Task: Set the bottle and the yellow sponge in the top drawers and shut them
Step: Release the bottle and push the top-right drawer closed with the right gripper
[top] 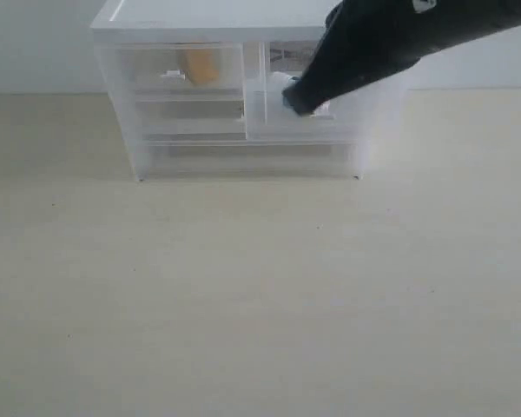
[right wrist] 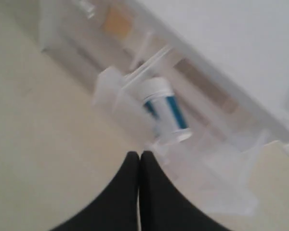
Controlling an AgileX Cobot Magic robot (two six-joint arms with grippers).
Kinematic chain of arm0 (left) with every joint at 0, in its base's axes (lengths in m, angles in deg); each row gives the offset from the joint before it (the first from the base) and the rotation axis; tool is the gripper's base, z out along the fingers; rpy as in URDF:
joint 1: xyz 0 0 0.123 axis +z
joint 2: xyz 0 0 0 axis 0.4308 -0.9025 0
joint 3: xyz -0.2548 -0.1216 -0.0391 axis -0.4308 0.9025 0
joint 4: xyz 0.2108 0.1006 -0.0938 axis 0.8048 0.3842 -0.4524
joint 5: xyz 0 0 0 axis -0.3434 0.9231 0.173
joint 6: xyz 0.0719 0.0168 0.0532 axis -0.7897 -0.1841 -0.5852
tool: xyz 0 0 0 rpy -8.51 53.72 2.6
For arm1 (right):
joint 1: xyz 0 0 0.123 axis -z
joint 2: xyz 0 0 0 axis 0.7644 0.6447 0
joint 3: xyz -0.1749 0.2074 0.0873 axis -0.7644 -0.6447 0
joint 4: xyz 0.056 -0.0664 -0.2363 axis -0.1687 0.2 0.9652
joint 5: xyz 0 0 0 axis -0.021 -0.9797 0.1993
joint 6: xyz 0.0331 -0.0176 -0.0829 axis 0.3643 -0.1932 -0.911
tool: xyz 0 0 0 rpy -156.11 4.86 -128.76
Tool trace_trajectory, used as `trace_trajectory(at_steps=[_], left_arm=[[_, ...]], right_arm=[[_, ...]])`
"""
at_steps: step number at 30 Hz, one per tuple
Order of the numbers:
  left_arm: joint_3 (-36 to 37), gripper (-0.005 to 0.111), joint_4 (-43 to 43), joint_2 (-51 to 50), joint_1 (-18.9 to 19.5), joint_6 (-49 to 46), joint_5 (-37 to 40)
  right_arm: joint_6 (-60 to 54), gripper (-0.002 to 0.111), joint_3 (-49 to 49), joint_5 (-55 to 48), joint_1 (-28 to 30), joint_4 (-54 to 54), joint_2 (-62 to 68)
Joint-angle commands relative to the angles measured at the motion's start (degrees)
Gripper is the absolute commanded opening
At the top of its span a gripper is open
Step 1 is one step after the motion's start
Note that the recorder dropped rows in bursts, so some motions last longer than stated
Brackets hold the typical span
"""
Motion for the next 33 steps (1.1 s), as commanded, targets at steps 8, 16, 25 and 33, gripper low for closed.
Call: trace_trajectory(at_steps=[8,16,25,33], left_arm=[[0.19,0.004,0.14,-0.22,-0.13,0.2,-0.46],[0.19,0.004,0.14,-0.22,-0.13,0.2,-0.46],[0.19,0.004,0.14,-0.22,-0.13,0.2,-0.46],[0.19,0.004,0.14,-0.22,-0.13,0.2,-0.46]], right_arm=[[0.52,0.0,0.18,3.9,-1.09,6.94,10.75],[23.58,0.0,0.18,5.84,-1.09,34.68,13.71],[40.1,0.0,0.18,6.03,1.87,50.32,13.85],[29.22,0.0,0.18,9.09,-0.3,33.02,10.18]])
